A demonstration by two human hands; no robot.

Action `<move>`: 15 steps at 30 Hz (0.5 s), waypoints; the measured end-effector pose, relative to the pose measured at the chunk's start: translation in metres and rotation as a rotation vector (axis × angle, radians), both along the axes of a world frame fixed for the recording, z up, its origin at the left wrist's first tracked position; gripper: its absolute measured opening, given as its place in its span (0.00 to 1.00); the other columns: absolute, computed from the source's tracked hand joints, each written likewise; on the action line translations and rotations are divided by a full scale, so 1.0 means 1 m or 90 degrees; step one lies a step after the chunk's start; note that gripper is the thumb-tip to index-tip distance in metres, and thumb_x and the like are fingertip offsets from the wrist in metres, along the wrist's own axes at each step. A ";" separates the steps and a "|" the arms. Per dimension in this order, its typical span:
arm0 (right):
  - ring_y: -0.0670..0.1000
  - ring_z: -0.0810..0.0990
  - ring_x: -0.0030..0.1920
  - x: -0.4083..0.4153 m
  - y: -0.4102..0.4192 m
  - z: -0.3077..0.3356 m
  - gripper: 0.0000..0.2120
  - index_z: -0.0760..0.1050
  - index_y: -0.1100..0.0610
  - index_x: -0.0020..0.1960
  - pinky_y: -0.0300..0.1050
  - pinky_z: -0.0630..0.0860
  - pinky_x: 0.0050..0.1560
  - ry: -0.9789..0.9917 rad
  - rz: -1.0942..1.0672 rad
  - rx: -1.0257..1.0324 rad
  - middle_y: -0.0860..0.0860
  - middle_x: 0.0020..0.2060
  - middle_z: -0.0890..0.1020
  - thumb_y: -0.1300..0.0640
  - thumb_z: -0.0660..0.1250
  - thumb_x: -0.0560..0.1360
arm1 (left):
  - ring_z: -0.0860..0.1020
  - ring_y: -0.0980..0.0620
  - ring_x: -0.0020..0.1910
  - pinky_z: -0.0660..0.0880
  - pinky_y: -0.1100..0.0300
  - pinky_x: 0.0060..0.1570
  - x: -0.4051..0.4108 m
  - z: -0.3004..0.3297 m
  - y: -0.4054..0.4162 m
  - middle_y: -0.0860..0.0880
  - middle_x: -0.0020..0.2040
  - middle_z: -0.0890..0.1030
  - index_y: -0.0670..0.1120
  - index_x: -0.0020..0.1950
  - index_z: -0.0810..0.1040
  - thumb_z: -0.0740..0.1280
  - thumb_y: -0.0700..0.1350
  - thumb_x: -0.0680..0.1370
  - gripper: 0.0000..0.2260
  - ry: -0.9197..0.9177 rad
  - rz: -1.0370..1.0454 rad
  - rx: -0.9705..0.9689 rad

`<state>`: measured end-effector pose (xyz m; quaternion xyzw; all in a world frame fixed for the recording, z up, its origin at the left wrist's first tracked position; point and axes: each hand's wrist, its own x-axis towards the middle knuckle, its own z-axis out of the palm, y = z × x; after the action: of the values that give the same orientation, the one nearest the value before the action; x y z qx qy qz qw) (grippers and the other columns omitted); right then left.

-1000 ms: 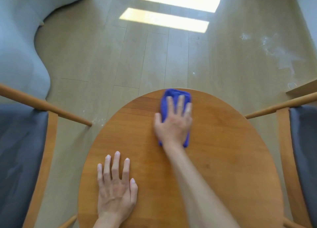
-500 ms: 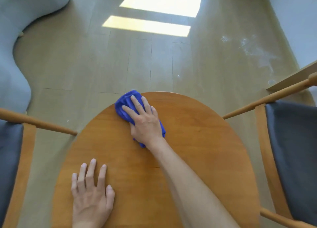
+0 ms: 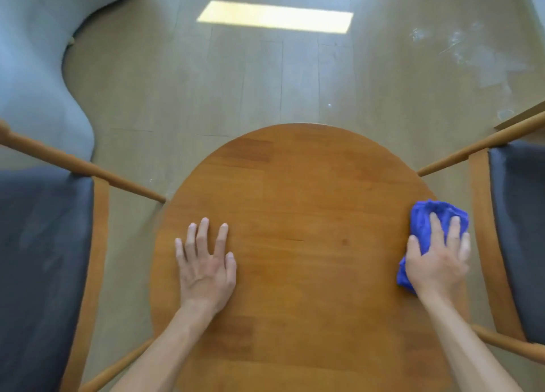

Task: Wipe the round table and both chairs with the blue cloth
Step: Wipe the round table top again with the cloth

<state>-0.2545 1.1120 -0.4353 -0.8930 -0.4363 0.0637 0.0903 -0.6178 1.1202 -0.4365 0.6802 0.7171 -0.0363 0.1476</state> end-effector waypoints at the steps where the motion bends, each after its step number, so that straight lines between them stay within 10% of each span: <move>1: 0.64 0.54 0.75 -0.010 -0.006 0.000 0.31 0.63 0.54 0.75 0.65 0.60 0.68 0.009 -0.036 0.003 0.58 0.77 0.58 0.46 0.54 0.73 | 0.60 0.37 0.74 0.56 0.35 0.71 -0.002 0.001 -0.001 0.39 0.74 0.64 0.46 0.72 0.69 0.50 0.53 0.76 0.27 0.000 -0.010 -0.009; 9: 0.63 0.53 0.76 -0.156 0.011 -0.001 0.30 0.62 0.52 0.76 0.60 0.59 0.68 0.049 -0.078 0.014 0.56 0.78 0.56 0.48 0.62 0.76 | 0.45 0.45 0.78 0.41 0.46 0.75 -0.033 0.001 -0.008 0.45 0.79 0.51 0.51 0.78 0.57 0.59 0.51 0.78 0.28 -0.064 -0.074 -0.045; 15: 0.63 0.56 0.76 -0.311 0.011 0.001 0.29 0.65 0.49 0.74 0.62 0.60 0.71 0.064 0.229 0.015 0.55 0.77 0.59 0.46 0.62 0.74 | 0.62 0.40 0.73 0.61 0.45 0.71 -0.061 0.013 -0.027 0.40 0.73 0.65 0.39 0.71 0.69 0.64 0.33 0.71 0.27 -0.149 -0.007 0.011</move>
<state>-0.5652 1.1234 -0.4344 -0.7954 -0.5844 0.1182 0.1093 -0.6792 1.0928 -0.4237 0.6850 0.6913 0.0487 0.2247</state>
